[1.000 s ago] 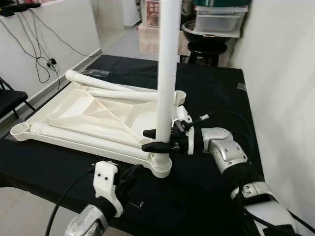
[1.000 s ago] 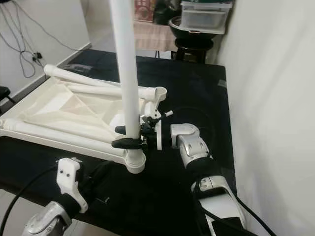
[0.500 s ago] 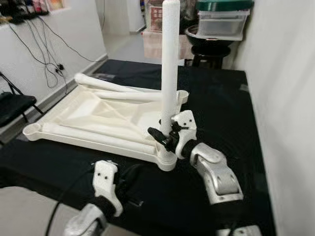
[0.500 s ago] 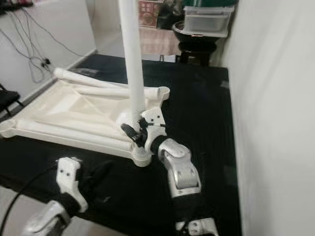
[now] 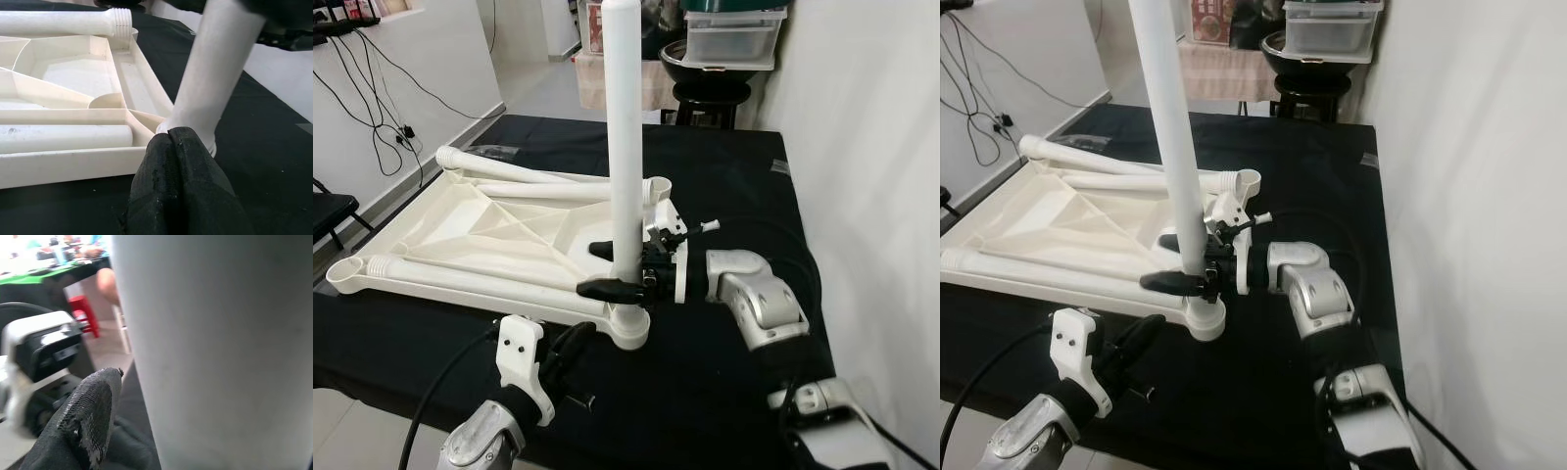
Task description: Building children table
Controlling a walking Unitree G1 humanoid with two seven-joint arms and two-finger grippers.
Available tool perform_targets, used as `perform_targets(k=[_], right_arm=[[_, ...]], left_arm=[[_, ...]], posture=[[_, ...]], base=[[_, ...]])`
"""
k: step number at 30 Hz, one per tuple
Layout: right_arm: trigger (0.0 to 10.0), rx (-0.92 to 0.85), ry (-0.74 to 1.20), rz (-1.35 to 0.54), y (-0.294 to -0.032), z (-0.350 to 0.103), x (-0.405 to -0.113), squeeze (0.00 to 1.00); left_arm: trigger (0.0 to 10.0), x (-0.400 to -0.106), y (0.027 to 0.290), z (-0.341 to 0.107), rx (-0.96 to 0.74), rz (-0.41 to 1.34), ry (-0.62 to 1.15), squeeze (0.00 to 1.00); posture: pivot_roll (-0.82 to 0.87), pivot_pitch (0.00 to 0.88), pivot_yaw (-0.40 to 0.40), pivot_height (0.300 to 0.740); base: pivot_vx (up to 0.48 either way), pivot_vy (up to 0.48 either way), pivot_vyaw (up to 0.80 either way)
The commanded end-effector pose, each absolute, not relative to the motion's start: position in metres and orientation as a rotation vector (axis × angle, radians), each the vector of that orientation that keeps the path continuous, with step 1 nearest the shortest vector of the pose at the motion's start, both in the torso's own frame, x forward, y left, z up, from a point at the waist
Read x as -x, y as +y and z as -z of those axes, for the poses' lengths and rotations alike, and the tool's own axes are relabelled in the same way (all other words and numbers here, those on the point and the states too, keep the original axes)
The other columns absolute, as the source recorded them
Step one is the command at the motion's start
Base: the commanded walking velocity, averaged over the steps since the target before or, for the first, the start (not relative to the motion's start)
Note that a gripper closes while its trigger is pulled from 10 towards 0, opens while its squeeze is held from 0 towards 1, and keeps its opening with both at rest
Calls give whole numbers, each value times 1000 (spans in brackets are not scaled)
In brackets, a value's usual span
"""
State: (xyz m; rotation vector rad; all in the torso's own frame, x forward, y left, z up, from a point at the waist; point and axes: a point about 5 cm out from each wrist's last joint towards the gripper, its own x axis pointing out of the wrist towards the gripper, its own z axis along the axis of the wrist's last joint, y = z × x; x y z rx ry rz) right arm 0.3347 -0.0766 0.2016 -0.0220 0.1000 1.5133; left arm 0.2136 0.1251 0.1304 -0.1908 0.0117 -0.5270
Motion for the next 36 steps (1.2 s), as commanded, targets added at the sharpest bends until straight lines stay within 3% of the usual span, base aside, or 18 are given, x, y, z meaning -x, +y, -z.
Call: perform_targets(k=[1, 8, 9, 10, 11, 19, 23, 24, 26, 27, 28, 30, 36], right_arm=[[10000, 1, 97, -1590, -71, -201, -336, 0], [10000, -41, 121, -1637, -71, -201, -344, 0], [3020, -46, 136, -1648, -72, -199, -345, 0], [3020, -46, 136, -1648, -72, -199, -345, 0], [0, -48, 149, -1646, -73, -196, -346, 0], [0, -34, 138, -1562, -85, -183, -347, 0], [0, -30, 116, -1395, -98, -174, -342, 0], [0, -69, 130, -1190, -91, -164, -341, 0], [0, -69, 130, -1190, -91, -164, -341, 0], [0, -100, 162, -813, -89, -151, -341, 0], [0, -117, 207, -690, -86, -140, -328, 0], [0, -126, 233, -634, -84, -134, -319, 0], [0, -59, 228, -774, -72, -135, -320, 0]], left_arm=[[10000, -212, 127, -125, 201, 526, 45, 0], [10000, -212, 126, -125, 200, 528, 46, 0], [10000, -212, 125, -124, 199, 528, 46, 0], [10000, -212, 125, -124, 199, 528, 46, 0], [10000, -213, 125, -124, 199, 528, 46, 0], [10000, -211, 123, -124, 203, 528, 46, 0], [10000, -209, 122, -124, 206, 530, 46, 0], [10000, -209, 123, -124, 204, 529, 46, 0], [10000, -209, 123, -124, 204, 529, 46, 0], [10000, -208, 124, -124, 203, 529, 46, 0], [10000, -208, 125, -124, 201, 531, 49, 0], [10000, -208, 125, -123, 199, 533, 51, 0], [10000, -209, 125, -122, 188, 544, 59, 0]], posture=[[14, 41, 16, 740], [23, 39, 15, 740], [25, 38, 14, 740], [25, 38, 14, 740], [26, 38, 13, 740], [15, 41, 9, 740], [14, 51, -8, 740], [11, 46, -13, 740], [11, 46, -13, 740], [12, 60, -6, 740], [12, 60, 1, 740], [7, 53, 5, 740], [5, 42, 3, 740]], base=[[0, 0, 0], [0, 0, 0], [0, 0, 0], [0, 0, 0], [0, 0, 0], [0, 0, 0], [0, 0, 0], [0, 0, 0], [0, 0, 0], [0, 0, 0], [0, 0, 0], [0, 0, 0], [0, 0, 0]])
